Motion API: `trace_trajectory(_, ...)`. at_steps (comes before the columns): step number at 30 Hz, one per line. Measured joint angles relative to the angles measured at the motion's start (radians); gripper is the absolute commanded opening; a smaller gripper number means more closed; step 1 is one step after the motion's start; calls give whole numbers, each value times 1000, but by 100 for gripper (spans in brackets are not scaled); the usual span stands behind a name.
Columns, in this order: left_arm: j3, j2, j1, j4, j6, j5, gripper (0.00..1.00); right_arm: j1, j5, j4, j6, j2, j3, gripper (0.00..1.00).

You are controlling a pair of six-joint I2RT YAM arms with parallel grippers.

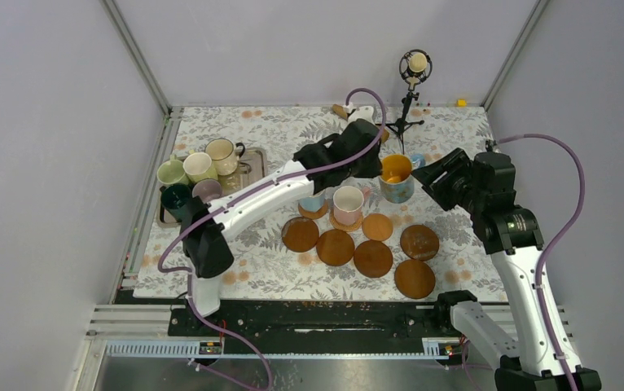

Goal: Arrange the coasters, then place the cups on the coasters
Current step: Place the cup on the coaster.

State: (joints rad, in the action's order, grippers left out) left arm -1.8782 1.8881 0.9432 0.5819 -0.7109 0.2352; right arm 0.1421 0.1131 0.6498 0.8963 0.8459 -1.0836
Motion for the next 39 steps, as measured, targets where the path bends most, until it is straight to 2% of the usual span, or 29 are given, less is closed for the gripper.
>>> trace_trajectory(14, -40, 67, 74, -41, 28, 42, 0, 13, -53, 10, -54, 138, 53, 55)
trace_trajectory(22, -40, 76, 82, -56, 64, 58, 0, 15, -75, -3, -84, 201, 78, 33)
trace_trajectory(23, -40, 76, 82, -57, 66, 58, 0, 15, -79, -7, -85, 205, 81, 29)
trace_trajectory(26, -40, 76, 85, -62, 68, 50, 0, 15, -99, -13, -93, 217, 85, 4)
trace_trajectory(27, -40, 76, 86, -70, 67, 40, 0, 15, -116, -13, -98, 223, 86, 0)
trace_trajectory(32, -36, 76, 100, -99, 67, 11, 0, 12, -162, -15, -113, 239, 114, 0)
trace_trajectory(33, -34, 76, 97, -105, 64, 3, 4, 12, -164, -18, -114, 239, 117, 0)
trace_trajectory(39, -11, 59, 87, -239, 31, -34, 41, 20, -156, -11, -174, 238, 120, 0)
